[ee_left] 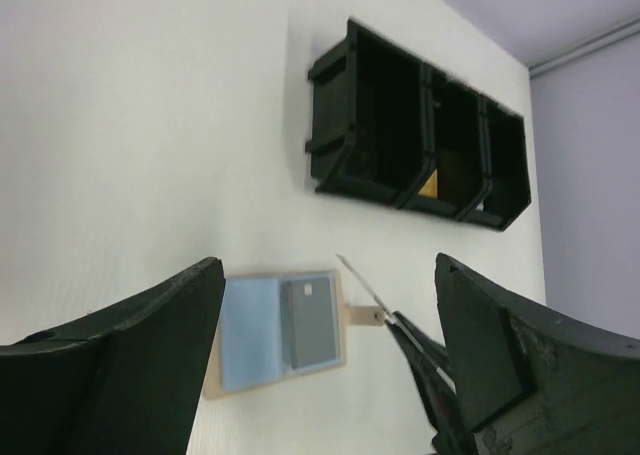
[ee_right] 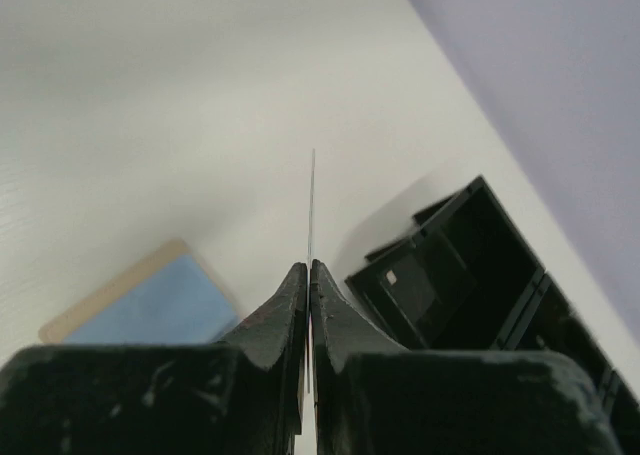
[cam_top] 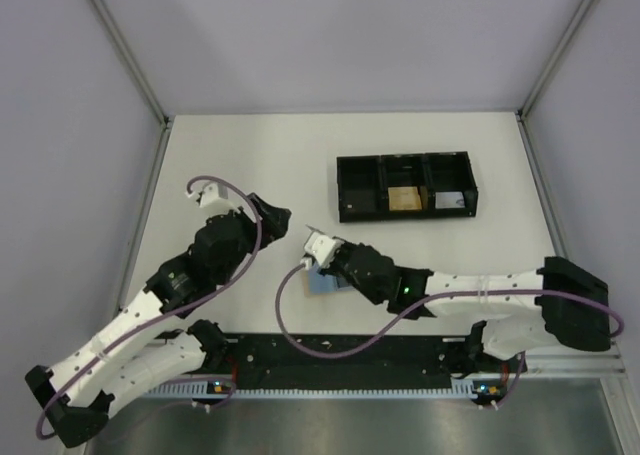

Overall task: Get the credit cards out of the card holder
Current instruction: Place the credit card in the storage box.

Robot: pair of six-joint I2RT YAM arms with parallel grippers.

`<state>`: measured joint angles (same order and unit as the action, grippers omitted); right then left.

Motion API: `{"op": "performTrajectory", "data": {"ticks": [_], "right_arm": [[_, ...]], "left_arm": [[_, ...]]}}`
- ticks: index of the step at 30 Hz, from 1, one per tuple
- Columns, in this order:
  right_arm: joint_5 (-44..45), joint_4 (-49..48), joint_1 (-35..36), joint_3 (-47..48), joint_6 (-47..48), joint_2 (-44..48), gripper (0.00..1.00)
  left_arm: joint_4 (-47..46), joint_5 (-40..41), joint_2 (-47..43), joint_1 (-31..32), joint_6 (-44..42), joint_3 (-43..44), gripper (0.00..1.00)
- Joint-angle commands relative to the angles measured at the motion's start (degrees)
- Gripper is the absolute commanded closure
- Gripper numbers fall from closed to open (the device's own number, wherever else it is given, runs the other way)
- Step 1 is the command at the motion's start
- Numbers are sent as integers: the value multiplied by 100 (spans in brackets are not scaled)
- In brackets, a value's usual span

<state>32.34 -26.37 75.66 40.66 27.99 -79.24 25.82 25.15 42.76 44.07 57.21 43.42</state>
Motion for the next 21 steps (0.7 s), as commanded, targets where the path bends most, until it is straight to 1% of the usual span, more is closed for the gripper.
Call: {"op": "performTrajectory", "data": {"ticks": [1,4,6,10,11,13,15,17,18,21], "right_arm": [[-1472,1527,-1050,398,-1496,926,100],[-2677,2300,-2104,608,-2155,1130,100],[-3510,2600,-2781,784,-2454,1096,100],[-4620,3207,-3907,1302,-2755,675,100],[-4805,3252,-4092,1417,-2972,551,100],[-5279,3270,-4461,1549,-3010,340,100],[-5404,3401,-4717,1742,-3062,103,100],[-5440,3507,-4919,1909,-3088,-134,100],[-5553,3533,-5007,2006,-3132,-283,100],[-5774,3639,-5166,2322,-3203,-810,100]], "left_arm": [[-322,352,-488,-83,-2401,545,8],[-350,202,-602,-136,-3231,711,7],[-228,140,-585,-206,-3479,799,5],[-148,-579,-401,-443,-3928,774,2],[-148,-703,-339,-513,-3989,721,2],[-244,-1010,-242,-697,-4086,485,2],[-411,-1484,-207,-891,-4086,282,2],[-403,-1915,-224,-1119,-4095,255,2],[-394,-1960,-251,-1199,-4139,263,2],[-368,-1742,-443,-1305,-4323,255,1]]}}
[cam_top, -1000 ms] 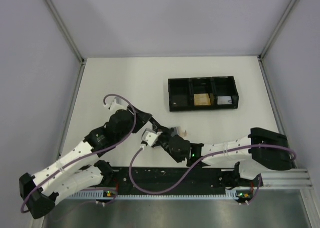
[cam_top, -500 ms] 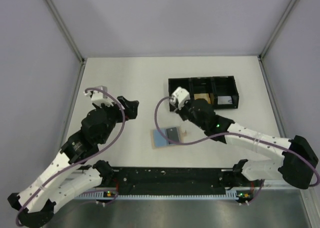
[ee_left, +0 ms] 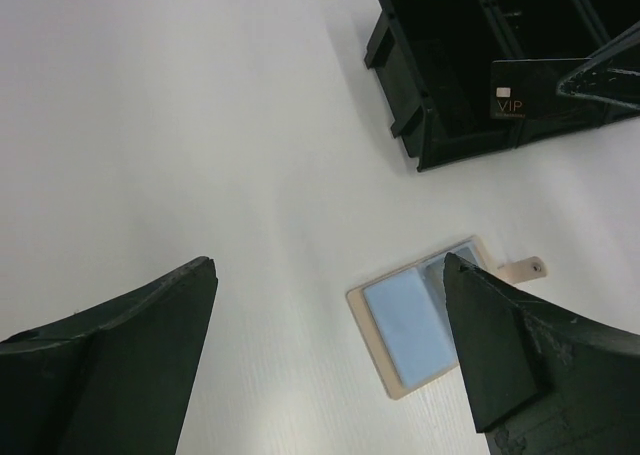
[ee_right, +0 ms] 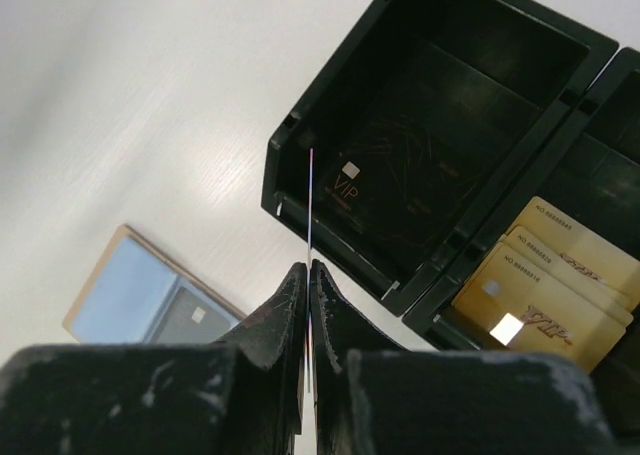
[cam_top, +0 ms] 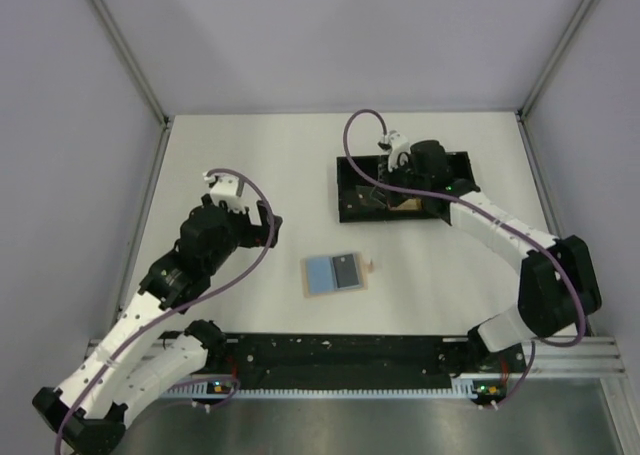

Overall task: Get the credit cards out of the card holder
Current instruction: Place the credit card in the storage box.

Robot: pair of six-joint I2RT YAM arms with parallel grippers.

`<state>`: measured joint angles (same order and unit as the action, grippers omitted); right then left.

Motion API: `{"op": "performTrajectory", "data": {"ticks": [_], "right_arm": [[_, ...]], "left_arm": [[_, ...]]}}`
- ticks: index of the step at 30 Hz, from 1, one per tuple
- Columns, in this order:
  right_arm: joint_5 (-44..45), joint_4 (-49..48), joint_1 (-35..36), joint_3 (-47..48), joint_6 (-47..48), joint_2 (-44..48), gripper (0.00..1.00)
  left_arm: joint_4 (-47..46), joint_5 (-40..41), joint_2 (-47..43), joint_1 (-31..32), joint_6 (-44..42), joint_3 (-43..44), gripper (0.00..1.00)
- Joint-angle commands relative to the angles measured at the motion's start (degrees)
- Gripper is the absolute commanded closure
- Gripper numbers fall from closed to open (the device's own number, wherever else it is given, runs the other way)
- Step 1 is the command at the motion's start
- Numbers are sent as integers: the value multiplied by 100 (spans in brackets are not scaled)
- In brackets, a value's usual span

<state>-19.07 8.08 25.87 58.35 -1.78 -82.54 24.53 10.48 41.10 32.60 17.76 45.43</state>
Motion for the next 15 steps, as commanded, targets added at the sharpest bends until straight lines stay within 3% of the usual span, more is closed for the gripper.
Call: {"op": "performTrajectory", "data": {"ticks": [1,15], "right_arm": [[-650,212,-187,607,-217,-578,100],[-712,467,-179,1829,-736,-2344,100]], "left_arm": [[-239,-161,-339,-184,-431,36,2],[-19,341,-349,-359,-405,-52,2]]}}
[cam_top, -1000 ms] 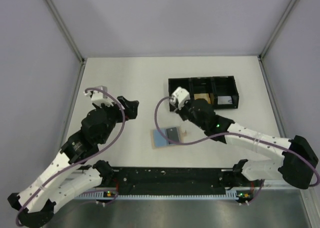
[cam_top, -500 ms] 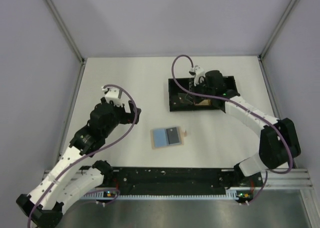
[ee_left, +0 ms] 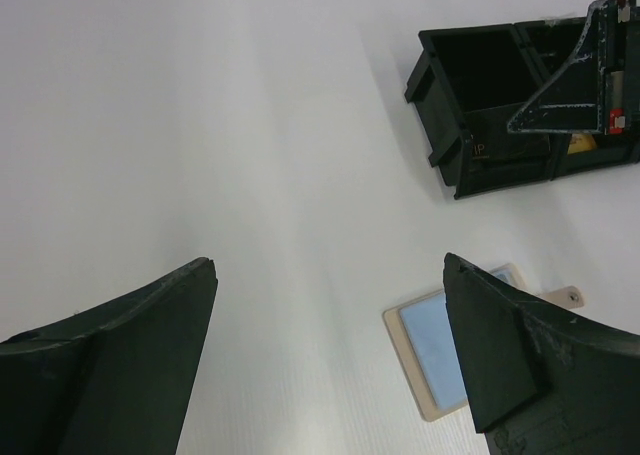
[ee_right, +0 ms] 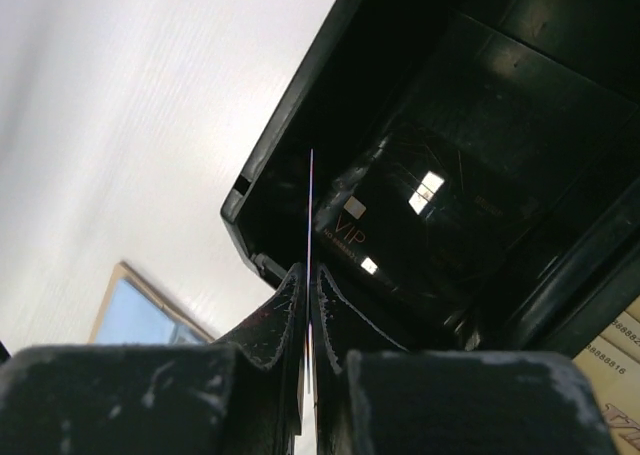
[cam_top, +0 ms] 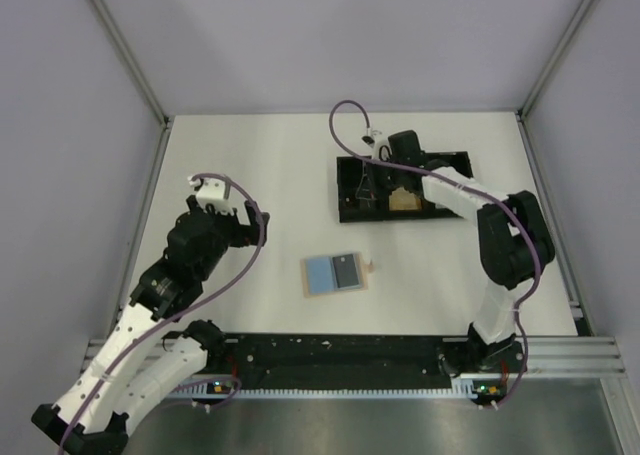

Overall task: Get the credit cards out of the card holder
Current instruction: Place the credit card in the storage box.

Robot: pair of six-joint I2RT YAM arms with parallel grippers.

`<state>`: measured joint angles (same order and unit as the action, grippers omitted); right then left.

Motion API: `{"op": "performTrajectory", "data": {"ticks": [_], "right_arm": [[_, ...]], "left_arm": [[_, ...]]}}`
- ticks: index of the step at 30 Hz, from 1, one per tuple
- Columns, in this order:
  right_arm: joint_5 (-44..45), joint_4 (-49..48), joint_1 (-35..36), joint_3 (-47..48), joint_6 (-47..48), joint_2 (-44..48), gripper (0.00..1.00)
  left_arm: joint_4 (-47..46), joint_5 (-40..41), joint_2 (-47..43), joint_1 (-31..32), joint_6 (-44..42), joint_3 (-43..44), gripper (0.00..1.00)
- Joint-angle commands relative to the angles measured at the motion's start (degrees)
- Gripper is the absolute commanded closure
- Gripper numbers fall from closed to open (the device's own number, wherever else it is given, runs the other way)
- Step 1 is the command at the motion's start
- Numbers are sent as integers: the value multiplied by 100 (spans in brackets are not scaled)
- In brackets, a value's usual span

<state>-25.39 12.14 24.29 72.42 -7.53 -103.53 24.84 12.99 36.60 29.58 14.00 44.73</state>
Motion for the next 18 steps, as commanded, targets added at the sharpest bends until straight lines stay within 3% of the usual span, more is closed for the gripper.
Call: {"op": "performTrajectory", "data": {"ticks": [1,7,12,18], "right_arm": [[-80,112,-21,509,-178,-343,100],[-28,473,-21,931,-240,-809,100],[735,797,-30,1072,-161,-626,67],[1403,1106,110,888,32,480,49]], "left_arm": [[-41,28,110,-75,-11,18,2],[-41,-148,110,-181,41,27,2],[-41,-367,111,-225,94,9,2],[-356,-1166,40,-234,445,-166,2]]}}
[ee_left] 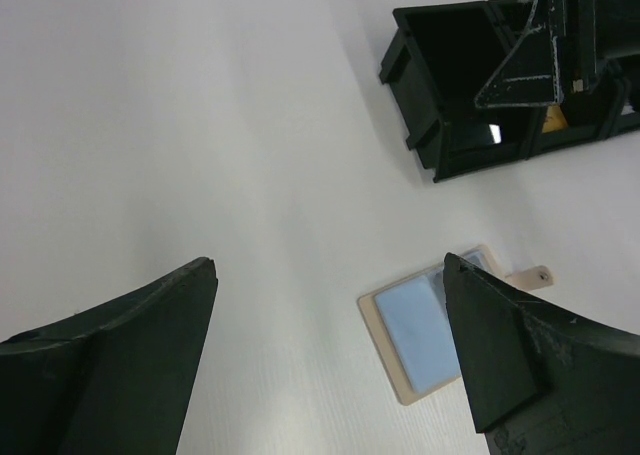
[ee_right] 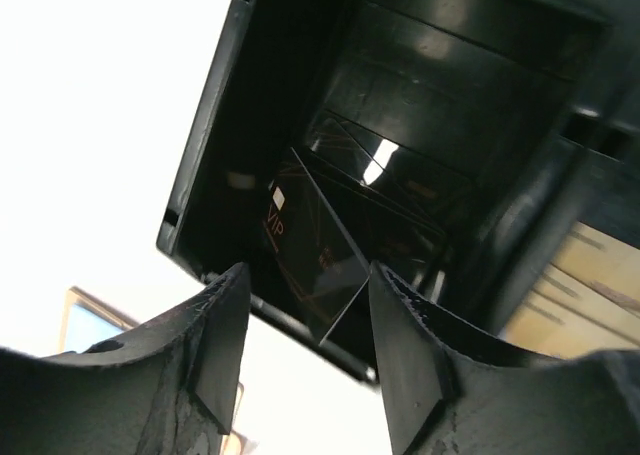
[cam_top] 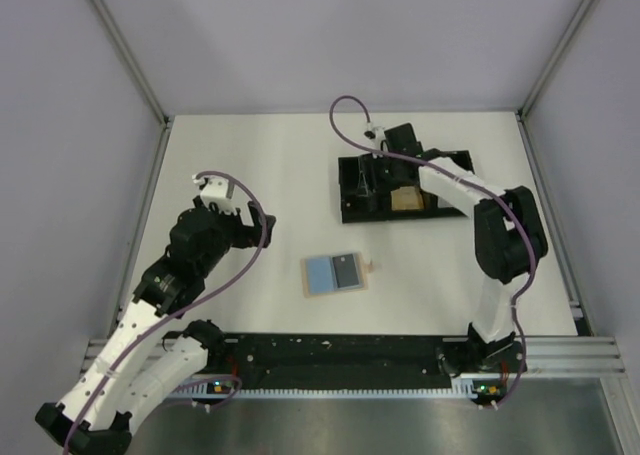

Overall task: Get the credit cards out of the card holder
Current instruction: Place the credit card in the storage box, then remove the credit card from the card holder.

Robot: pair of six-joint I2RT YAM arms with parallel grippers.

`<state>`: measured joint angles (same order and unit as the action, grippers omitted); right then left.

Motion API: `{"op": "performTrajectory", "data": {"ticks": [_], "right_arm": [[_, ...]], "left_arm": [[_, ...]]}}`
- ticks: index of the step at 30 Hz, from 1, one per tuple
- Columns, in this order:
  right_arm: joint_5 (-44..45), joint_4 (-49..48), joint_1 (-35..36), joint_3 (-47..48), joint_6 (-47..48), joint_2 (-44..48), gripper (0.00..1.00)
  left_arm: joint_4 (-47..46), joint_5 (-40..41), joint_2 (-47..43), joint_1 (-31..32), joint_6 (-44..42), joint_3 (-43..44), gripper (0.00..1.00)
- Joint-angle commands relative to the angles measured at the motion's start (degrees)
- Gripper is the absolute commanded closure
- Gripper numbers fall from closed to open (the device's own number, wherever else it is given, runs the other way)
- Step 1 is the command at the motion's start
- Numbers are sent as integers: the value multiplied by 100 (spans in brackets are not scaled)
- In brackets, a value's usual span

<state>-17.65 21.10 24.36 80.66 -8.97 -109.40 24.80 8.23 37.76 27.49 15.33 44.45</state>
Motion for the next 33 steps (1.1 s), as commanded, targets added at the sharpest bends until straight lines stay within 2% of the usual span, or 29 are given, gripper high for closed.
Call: {"op": "performTrajectory", "data": {"ticks": [1,5,7,11,14,17,21,23,26,29,32,33], "right_arm": [[744,227,139,-50,185,1279,46],[719,184,385,-664,1,2228,43],[746,62,551,-1129,-209,2633,41],[387,-675,807,-2306,-946,3468,40],[26,-1773,956,-3212,-1675,3821,42],[-283,-2557,1123,-3916,-2143,3848,44],[-195,-3076,1212,-4435,-2503,3716,51],[-230,-3436,1212,-4655,-2662,3655,53],[-388,-3578,1212,-4726,-2715,3479,55],[-467,-3850,1212,-4832,-2829,3347,58],[-555,-3965,1229,-4850,-2864,3119,60],[-590,-3973,1220,-4850,-2864,3023,60]], "left_arm": [[-388,-795,-49,-24,469,-138,2],[-835,-1638,100,11,1163,-471,2],[-1037,-1807,196,160,1462,-594,2],[-1441,-1492,381,765,1859,-841,3],[-1723,-1254,671,1135,2139,-1016,6],[-2144,-1079,996,1399,2438,-1271,13],[-2618,-938,1488,1602,2676,-1447,22],[-2559,-981,1769,1637,2694,-1387,27],[-2532,-999,2147,1716,2712,-1351,29],[-2585,-955,2472,1769,2738,-1403,37],[-2611,-928,2745,1804,2764,-1430,39],[-2629,-928,2841,1804,2765,-1447,43]]}}
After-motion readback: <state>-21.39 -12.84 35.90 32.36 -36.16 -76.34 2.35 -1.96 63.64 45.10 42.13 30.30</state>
